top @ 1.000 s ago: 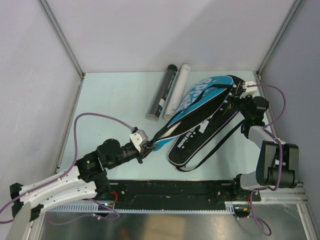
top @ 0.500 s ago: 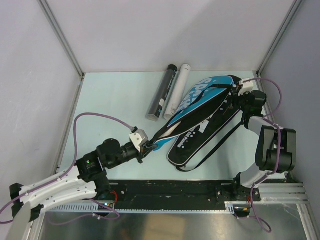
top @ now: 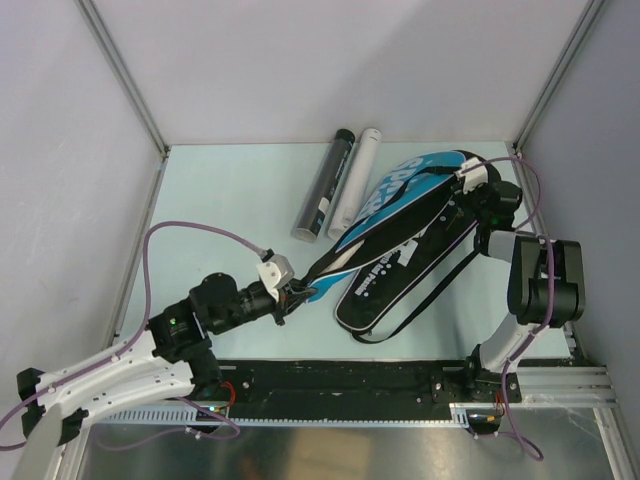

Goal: Pack up the badminton gear
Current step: Zip the racket bag at the center of the board.

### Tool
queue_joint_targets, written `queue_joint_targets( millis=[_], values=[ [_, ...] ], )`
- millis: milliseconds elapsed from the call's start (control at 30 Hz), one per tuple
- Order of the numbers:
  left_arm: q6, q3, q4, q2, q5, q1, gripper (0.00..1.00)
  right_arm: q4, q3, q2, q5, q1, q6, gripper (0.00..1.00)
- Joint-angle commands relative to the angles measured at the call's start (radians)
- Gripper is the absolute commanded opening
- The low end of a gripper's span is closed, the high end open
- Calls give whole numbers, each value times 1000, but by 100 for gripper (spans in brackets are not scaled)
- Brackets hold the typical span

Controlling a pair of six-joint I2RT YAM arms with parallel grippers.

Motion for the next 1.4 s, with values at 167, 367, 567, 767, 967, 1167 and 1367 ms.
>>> queue_joint_targets(
  millis=[167, 367, 567, 767, 967, 1167, 1367],
  values=[
    [-18, 59, 148, -18, 60, 7, 0, 326, 21, 73, 78, 36, -41, 35],
    [-19, 53, 153, -10, 64, 14, 0, 303, 21, 64, 44, 35, -31, 2],
    [-22, 44, 158, 3, 51, 21, 0, 119, 25, -17, -143, 20, 33, 0],
    [-19, 42, 161, 17, 45, 27, 0, 16, 19, -76, -232, 29, 81, 0],
    [-17, 45, 161, 34, 38, 32, 0, -20, -16, -143, -261, 44, 84, 0],
    [-13, 50, 161, 42, 32, 38, 0, -87, -63, -250, -234, 89, 83, 0],
    [-5, 48, 161, 54, 18, 42, 0, -177, -113, -358, -158, 178, 113, 0]
  ],
)
